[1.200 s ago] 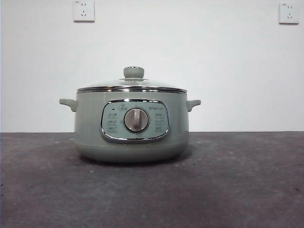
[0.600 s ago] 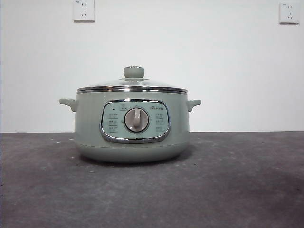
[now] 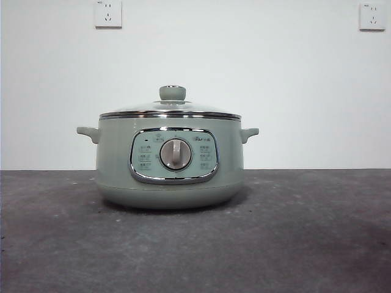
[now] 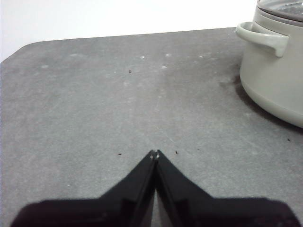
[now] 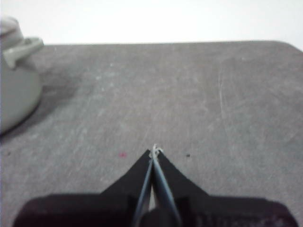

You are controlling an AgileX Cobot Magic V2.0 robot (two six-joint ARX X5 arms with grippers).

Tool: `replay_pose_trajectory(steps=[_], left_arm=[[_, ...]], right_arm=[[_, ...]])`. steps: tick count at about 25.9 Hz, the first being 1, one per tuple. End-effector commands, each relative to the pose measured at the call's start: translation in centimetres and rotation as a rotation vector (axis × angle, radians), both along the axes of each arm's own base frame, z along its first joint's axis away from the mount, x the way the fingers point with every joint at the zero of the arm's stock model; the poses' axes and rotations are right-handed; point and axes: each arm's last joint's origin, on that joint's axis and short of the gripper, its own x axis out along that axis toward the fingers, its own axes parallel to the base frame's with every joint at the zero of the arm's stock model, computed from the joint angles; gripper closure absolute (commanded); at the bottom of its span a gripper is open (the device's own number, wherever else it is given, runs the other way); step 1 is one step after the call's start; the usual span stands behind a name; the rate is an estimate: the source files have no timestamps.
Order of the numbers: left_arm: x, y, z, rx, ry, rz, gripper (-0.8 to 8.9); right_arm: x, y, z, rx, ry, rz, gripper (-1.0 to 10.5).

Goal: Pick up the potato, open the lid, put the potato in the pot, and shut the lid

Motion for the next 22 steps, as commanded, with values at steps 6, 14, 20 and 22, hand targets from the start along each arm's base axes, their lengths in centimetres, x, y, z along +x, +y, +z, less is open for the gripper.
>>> replay_pose_trajectory(steps=[6, 14, 20, 22], left_arm=[[0.03, 0.02, -0.29, 0.01, 0.006, -0.003, 8.16], [0.03, 0.03, -0.29, 0.01, 0.006, -0.003, 8.16], [0.03, 0.03, -0.29, 0.01, 0.006, -0.003, 8.16], [0.03, 0.02, -0.29, 0.01, 0.006, -0.003, 8.16]], right_arm=[[-0.04, -0.33, -0.25, 0.023, 0.015, -0.118, 9.5], [-0.04, -0.34, -0.23, 0.004, 0.013, -0.117, 9.5], [-0.04, -0.33, -0.22, -0.008, 0.012, -0.113, 9.5], [-0.04, -0.33, -0.22, -0.008, 0.012, -0.113, 9.5]])
